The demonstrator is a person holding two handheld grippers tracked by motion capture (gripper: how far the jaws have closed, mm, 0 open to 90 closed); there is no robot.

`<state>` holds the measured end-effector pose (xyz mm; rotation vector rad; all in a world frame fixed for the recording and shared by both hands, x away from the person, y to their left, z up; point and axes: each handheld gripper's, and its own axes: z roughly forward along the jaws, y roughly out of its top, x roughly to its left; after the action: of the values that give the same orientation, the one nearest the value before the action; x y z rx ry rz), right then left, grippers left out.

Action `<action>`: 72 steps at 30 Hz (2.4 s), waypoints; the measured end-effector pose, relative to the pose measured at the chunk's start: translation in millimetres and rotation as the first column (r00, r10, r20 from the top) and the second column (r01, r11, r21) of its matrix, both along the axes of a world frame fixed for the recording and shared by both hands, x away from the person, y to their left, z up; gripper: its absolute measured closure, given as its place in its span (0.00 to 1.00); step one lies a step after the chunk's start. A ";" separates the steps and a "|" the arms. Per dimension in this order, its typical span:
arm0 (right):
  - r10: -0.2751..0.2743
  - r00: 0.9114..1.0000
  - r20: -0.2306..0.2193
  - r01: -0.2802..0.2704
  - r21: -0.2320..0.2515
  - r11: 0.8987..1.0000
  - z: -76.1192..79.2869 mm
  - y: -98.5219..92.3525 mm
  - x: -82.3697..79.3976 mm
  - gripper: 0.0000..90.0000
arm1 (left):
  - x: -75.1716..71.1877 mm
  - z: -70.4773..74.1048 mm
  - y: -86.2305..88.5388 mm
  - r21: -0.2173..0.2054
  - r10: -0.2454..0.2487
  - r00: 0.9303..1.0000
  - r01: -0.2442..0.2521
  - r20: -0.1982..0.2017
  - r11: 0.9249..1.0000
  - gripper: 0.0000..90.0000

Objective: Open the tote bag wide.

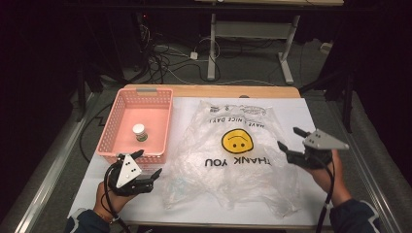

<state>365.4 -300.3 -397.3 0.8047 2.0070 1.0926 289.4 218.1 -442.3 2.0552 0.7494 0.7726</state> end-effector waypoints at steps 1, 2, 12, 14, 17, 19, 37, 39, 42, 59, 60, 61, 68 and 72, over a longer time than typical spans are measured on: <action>-0.011 1.000 -0.019 0.012 0.018 1.000 2.5 -2.9 12.3 0.31 | 0.4 -0.5 -0.9 0.010 -0.002 1.000 0.002 -0.002 1.000 0.20; -0.026 0.999 -0.036 0.027 0.015 1.000 4.3 -4.2 25.0 0.31 | 0.0 -0.6 -1.4 0.021 -0.002 1.000 0.002 0.002 1.000 0.20; -0.133 0.970 -0.205 0.134 -0.010 0.991 -9.4 4.2 123.7 0.34 | 0.5 -0.3 -0.6 0.016 0.000 1.000 0.000 -0.001 1.000 0.20; -0.186 0.949 -0.254 0.176 -0.058 0.983 -24.4 5.1 143.5 0.35 | 0.2 -0.6 -0.6 0.016 -0.004 1.000 0.004 0.001 1.000 0.20; -0.222 0.929 -0.296 0.210 -0.074 0.975 -38.6 1.2 156.9 0.37 | 0.8 -1.5 -0.2 0.013 -0.008 1.000 0.008 -0.003 1.000 0.20; -0.233 0.918 -0.320 0.232 -0.042 0.972 -47.6 -3.6 162.3 0.40 | 0.3 -2.7 0.5 0.018 -0.013 1.000 0.013 -0.005 1.000 0.20; -0.275 0.883 -0.379 0.263 -0.083 0.961 -69.1 3.4 187.8 1.00 | -1.5 -1.0 2.2 0.014 -0.041 0.999 0.041 0.010 0.999 0.20; -0.318 0.877 -0.360 0.307 -0.090 0.947 -67.0 -0.2 188.9 1.00 | -0.3 -1.7 3.1 0.009 -0.039 0.999 0.039 0.006 0.999 0.20; -0.391 0.859 -0.330 0.378 -0.108 0.920 -63.0 -10.0 188.5 1.00 | 0.1 -2.0 3.8 0.004 -0.039 0.999 0.039 0.003 0.999 0.20; -0.542 0.767 -0.344 0.532 -0.131 0.836 -49.2 -77.3 159.7 0.97 | 0.4 -0.6 7.3 -0.001 -0.023 1.000 0.023 0.003 1.000 0.20; -0.545 0.762 -0.350 0.535 -0.133 0.834 -48.3 -79.8 158.0 0.97 | 0.3 -0.2 7.8 -0.003 -0.022 1.000 0.022 0.002 1.000 0.20; -0.541 0.760 -0.361 0.532 -0.134 0.836 -47.6 -82.5 156.1 0.93 | 0.1 0.1 8.0 -0.004 -0.022 1.000 0.022 0.002 1.000 0.20; -0.452 0.842 -0.295 0.459 -0.048 0.887 -30.8 -79.4 130.8 0.68 | -1.9 1.0 6.3 0.001 -0.028 1.000 0.028 0.009 1.000 0.20; -0.317 0.927 -0.203 0.328 0.025 0.944 -8.2 -52.8 101.2 0.59 | -1.9 0.2 4.7 0.011 -0.028 1.000 0.028 0.010 1.000 0.20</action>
<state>466.6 -353.1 -405.5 1.2677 1.9157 0.9119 287.5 222.7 -442.1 2.0661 0.7108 0.7723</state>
